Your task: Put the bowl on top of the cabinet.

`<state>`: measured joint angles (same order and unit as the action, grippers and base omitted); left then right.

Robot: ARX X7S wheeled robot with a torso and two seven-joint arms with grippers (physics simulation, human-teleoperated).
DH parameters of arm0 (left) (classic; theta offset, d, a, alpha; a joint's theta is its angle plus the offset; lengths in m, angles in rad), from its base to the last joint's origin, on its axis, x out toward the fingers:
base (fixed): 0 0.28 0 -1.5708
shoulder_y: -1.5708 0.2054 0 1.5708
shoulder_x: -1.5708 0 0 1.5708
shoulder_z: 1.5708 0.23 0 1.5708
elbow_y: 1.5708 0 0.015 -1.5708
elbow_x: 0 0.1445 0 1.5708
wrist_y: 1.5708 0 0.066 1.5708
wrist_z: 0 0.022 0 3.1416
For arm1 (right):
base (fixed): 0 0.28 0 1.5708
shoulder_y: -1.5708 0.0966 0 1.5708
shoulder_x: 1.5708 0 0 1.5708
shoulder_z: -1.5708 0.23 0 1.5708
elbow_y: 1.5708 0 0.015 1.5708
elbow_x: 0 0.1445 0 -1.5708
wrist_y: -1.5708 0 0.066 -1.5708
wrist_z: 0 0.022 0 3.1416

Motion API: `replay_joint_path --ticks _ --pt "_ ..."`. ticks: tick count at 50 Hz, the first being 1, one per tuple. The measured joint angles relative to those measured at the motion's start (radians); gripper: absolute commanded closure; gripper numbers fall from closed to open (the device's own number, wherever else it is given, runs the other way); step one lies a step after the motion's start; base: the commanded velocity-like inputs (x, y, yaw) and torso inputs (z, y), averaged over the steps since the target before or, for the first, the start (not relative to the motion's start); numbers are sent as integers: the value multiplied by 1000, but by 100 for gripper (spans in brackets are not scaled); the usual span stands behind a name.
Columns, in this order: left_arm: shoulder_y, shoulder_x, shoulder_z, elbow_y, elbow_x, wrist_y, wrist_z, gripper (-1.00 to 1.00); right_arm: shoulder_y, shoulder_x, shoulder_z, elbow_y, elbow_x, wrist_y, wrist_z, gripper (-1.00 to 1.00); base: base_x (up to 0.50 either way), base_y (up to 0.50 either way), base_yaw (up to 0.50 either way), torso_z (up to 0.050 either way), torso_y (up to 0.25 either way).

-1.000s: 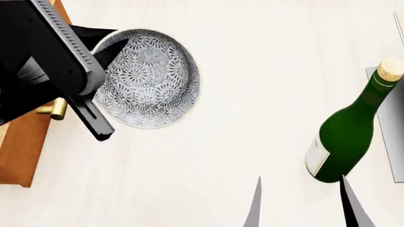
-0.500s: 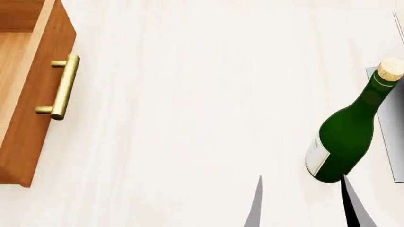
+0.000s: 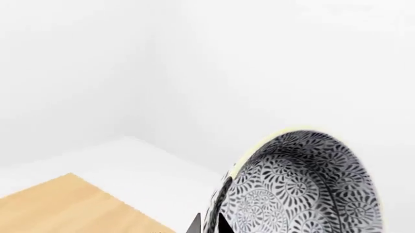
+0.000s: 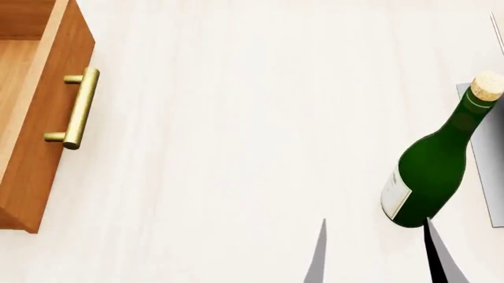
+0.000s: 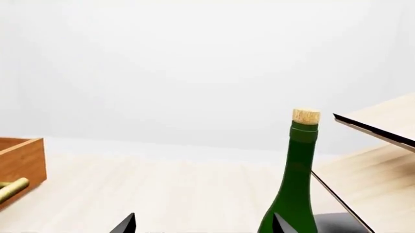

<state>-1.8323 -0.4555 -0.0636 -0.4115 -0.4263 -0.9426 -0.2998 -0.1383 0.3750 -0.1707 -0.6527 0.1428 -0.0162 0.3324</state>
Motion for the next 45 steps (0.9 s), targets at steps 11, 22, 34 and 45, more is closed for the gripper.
replay_joint_path --ticks 11,22,34,45 --pt "-17 -31 -109 -33 5 -6 -95 100 2 1 -7 3 -5 2 4 -100 0 0 0 0 25" --pt "-30 -41 -158 -43 8 -6 -147 100 2 4 -9 4 -6 1 7 -100 0 0 0 -8 220" --pt "-39 -48 -186 -57 12 2 -175 100 3 7 -13 5 -8 1 11 -100 0 0 0 -12 250" --pt "-33 -57 -215 -62 10 9 -196 100 3 9 -16 5 -9 0 14 -100 0 0 0 -11 227"
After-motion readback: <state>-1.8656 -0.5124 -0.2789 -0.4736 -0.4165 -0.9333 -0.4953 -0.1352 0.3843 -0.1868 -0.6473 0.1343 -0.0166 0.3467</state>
